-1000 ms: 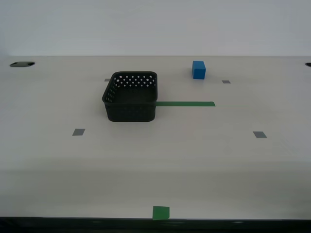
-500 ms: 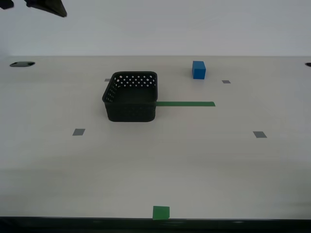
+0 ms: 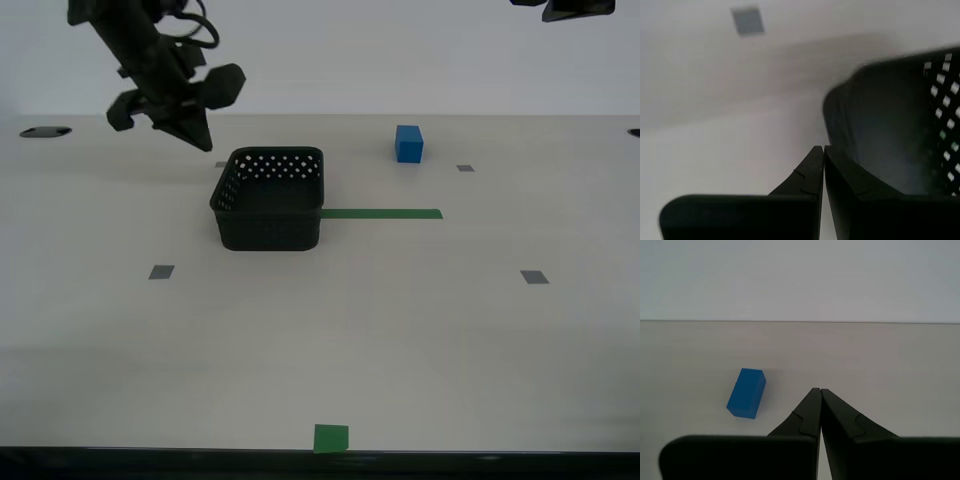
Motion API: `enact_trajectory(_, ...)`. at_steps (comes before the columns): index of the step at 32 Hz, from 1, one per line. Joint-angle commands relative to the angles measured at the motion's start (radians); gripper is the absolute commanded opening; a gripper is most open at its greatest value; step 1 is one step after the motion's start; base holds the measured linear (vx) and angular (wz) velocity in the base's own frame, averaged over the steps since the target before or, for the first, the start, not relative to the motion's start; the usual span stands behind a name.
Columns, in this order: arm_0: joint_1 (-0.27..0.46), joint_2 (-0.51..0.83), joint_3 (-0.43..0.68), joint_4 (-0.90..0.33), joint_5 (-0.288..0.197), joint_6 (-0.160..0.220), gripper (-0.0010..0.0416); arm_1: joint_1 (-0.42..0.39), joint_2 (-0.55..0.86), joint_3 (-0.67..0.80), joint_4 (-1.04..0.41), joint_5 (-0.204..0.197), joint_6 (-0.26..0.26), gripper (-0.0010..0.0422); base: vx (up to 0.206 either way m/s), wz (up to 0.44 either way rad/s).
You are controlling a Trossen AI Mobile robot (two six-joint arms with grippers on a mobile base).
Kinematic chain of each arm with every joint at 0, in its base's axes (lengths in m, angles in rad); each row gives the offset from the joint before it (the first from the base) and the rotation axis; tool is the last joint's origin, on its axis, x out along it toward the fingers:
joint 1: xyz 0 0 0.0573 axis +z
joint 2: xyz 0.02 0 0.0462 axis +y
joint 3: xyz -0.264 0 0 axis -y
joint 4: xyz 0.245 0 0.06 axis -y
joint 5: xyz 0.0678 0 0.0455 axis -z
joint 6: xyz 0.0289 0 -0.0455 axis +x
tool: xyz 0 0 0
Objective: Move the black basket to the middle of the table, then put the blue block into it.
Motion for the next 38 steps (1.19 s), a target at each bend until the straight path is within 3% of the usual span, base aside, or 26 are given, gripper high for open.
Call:
enact_trajectory(1,0.0,0.005,-0.002,0.004,0.0,-0.001,0.0,-0.038,0.035,0.014,-0.003,0.012,0.002,0.0,0.0,0.0)
enact_trajectory(11,0.001,0.007,-0.002,0.004,0.0,-0.001,0.0,-0.056,0.042,0.015,-0.067,0.005,-0.01,-0.0001,0.0,0.0)
enact_trajectory(15,0.001,0.007,-0.002,0.004,0.0,-0.003,0.0,-0.056,0.021,0.015,-0.069,-0.041,-0.016,0.0,0.0,0.0)
enact_trajectory(22,0.003,0.007,-0.002,0.005,0.0,-0.003,0.0,-0.057,-0.002,0.021,-0.095,-0.042,-0.037,0.0013,0.0,0.0)
enact_trajectory(27,0.004,0.007,-0.002,0.005,0.0,-0.003,0.0,-0.057,-0.002,0.021,-0.126,-0.039,-0.076,0.0103,0.0,0.0)
enact_trajectory(30,0.005,0.007,-0.002,0.005,0.0,-0.003,0.0,-0.066,-0.002,0.021,-0.126,-0.002,-0.089,0.0159,0.0,0.0)
enact_trajectory(33,0.005,0.007,-0.002,0.005,0.0,-0.003,0.0,-0.089,0.005,0.021,-0.115,-0.011,-0.095,0.0217,0.0,0.0)
enact_trajectory(36,0.005,0.007,-0.002,0.005,0.0,-0.003,0.0,-0.111,0.015,0.021,-0.111,-0.021,-0.122,0.0239,0.0,0.0)
enact_trajectory(38,0.005,0.007,-0.002,0.005,0.0,-0.002,0.0,-0.124,0.038,0.022,-0.109,-0.072,-0.127,0.024,0.0,0.0)
